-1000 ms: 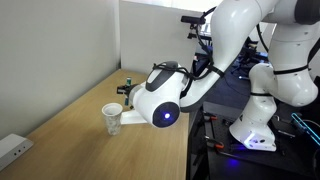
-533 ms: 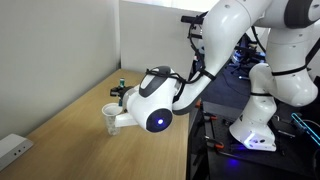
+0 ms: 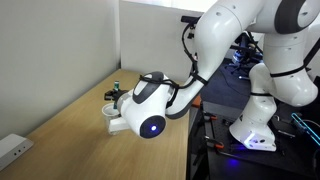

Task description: Put the green marker inside the white cup

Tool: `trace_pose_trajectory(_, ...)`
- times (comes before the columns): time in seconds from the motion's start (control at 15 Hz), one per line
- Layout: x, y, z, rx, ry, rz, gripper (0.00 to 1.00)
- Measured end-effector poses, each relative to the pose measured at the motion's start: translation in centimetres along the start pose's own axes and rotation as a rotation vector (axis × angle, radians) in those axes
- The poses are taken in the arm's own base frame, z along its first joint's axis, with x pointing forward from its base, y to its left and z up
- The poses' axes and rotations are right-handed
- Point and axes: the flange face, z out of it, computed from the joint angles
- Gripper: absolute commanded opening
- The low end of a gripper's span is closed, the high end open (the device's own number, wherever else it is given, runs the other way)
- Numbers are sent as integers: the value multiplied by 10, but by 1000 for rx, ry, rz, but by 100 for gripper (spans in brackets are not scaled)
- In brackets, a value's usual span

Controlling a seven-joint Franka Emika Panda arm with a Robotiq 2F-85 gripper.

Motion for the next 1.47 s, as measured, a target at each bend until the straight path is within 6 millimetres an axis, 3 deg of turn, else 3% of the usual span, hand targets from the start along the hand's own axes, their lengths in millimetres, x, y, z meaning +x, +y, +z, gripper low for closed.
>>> trace_pose_trajectory(0.07, -3, -1, 2, -2, -1, -1, 5)
trace_pose_trajectory(0.13, -5, -2, 3, -4, -3, -2, 45)
trace_pose_trajectory(0.2, -8, -2, 5, -6, -4, -3, 46)
trace_pose_trajectory(0.67, -13, -8, 8, -7, -7, 2, 97)
trace_pose_trajectory(1.13, -8, -15, 1, 3, -3, 16, 100)
trace_pose_trajectory(1.47, 17, -21, -11, 0, 45, 80, 100)
